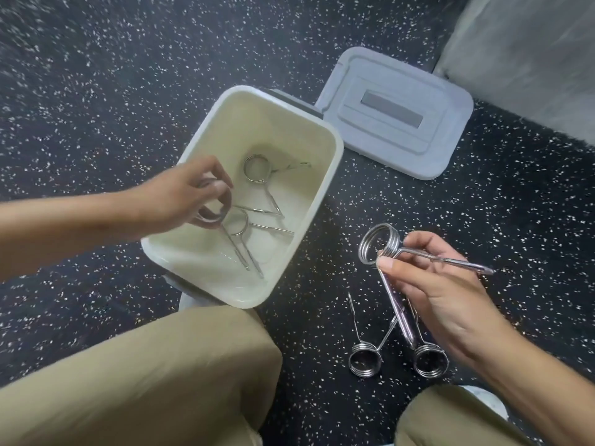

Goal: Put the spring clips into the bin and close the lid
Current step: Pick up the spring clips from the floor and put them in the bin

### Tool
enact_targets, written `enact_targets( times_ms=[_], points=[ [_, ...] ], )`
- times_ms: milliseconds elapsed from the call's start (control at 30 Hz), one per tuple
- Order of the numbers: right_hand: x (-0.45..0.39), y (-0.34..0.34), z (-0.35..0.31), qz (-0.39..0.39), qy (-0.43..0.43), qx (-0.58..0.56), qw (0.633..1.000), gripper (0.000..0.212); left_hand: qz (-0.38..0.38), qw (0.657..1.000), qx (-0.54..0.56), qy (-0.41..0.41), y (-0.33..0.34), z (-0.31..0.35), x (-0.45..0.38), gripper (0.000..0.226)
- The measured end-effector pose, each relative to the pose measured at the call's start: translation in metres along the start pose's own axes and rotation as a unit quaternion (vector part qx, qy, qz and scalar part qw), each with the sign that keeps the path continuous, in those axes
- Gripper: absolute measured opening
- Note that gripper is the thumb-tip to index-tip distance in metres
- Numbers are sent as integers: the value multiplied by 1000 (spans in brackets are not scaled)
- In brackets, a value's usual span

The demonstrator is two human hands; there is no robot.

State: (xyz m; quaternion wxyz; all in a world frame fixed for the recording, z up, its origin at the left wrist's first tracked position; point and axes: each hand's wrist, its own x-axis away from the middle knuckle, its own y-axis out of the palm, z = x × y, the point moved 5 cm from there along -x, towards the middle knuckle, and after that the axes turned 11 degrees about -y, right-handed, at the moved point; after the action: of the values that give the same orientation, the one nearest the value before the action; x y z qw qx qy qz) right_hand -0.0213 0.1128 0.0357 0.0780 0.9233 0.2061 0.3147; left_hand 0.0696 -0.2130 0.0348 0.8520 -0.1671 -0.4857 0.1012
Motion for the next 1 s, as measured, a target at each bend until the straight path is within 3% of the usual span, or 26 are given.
enact_targets(
  times_ms=[233, 433, 667, 833, 1000],
  points=[
    [2, 6, 1, 3, -6, 62, 998, 60, 28, 998, -49, -31, 38, -19, -44, 13],
    [3, 15, 0, -42, -15, 98, 994, 55, 61, 991, -109, -36, 36, -35, -62, 17],
    [-6, 26, -11, -95, -65, 172, 978, 59, 96, 958, -272, -7, 39, -41, -55, 39],
    [-13, 42, -36, -142, -140, 271, 942, 51, 106, 947, -304, 4, 40, -36, -38, 45],
    [-20, 67, -68, -219, -201, 401, 866, 45, 120, 940, -318, 20, 32, -28, -21, 46]
  ],
)
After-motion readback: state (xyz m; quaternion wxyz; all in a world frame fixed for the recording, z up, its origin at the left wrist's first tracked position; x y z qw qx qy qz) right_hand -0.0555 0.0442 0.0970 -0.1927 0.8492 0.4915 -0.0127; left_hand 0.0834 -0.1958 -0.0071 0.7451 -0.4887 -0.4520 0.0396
